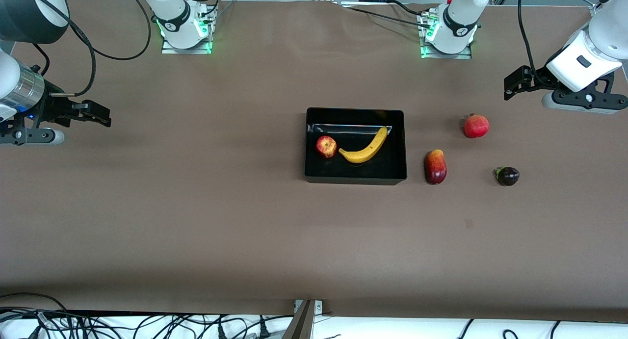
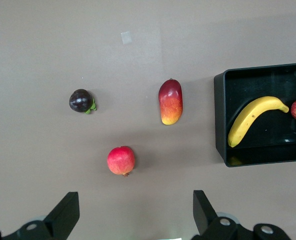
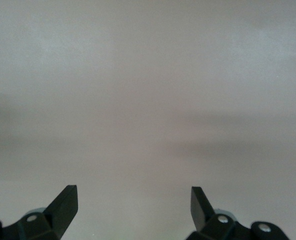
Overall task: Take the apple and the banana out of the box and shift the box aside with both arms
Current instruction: 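Move the left gripper over the black box toward the apple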
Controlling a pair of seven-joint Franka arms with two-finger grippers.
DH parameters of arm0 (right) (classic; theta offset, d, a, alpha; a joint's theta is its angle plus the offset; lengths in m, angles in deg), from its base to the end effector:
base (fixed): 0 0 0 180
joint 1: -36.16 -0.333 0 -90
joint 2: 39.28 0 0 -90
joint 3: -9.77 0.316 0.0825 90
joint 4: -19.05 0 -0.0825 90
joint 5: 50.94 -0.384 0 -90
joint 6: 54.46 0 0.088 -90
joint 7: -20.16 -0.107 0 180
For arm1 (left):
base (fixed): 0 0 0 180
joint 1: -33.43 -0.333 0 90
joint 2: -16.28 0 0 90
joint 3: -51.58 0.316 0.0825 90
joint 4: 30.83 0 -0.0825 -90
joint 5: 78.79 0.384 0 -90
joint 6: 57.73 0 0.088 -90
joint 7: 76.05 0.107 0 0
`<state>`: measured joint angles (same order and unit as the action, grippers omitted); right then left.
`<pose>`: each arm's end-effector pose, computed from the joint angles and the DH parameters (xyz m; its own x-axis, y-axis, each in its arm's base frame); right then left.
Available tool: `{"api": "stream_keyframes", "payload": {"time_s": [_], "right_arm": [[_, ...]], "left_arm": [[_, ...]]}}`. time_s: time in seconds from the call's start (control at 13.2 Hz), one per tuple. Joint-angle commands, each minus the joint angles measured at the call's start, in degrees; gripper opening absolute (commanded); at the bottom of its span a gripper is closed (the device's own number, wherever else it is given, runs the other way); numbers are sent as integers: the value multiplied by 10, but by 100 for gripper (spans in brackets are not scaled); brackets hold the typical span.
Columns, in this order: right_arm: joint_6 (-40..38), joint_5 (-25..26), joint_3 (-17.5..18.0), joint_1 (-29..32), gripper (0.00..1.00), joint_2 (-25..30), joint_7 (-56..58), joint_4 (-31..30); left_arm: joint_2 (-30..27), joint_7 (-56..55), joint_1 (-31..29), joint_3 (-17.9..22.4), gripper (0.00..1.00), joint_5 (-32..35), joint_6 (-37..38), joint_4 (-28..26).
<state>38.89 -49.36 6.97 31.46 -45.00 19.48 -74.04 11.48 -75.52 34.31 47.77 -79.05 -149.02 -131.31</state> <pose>0.5828 0.0177 0.5471 0.9953 0.0225 -0.0947 0.0258 -0.9991 0.0332 0.5237 -0.0447 0.5854 0.9930 -0.0900 -0.0767 -0.0903 -0.9959 -0.0003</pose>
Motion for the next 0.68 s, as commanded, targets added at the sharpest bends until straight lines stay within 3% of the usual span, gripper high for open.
{"api": "stream_keyframes", "payload": {"time_s": [0.0, 0.61], "right_arm": [[-5, -1, 2, 1, 100, -3, -3, 9], [-7, -1, 1, 1, 100, -3, -3, 8]], "left_arm": [[-13, 14, -4, -1, 100, 8, 1, -9], [28, 14, -2, -8, 100, 12, 9, 41]]}}
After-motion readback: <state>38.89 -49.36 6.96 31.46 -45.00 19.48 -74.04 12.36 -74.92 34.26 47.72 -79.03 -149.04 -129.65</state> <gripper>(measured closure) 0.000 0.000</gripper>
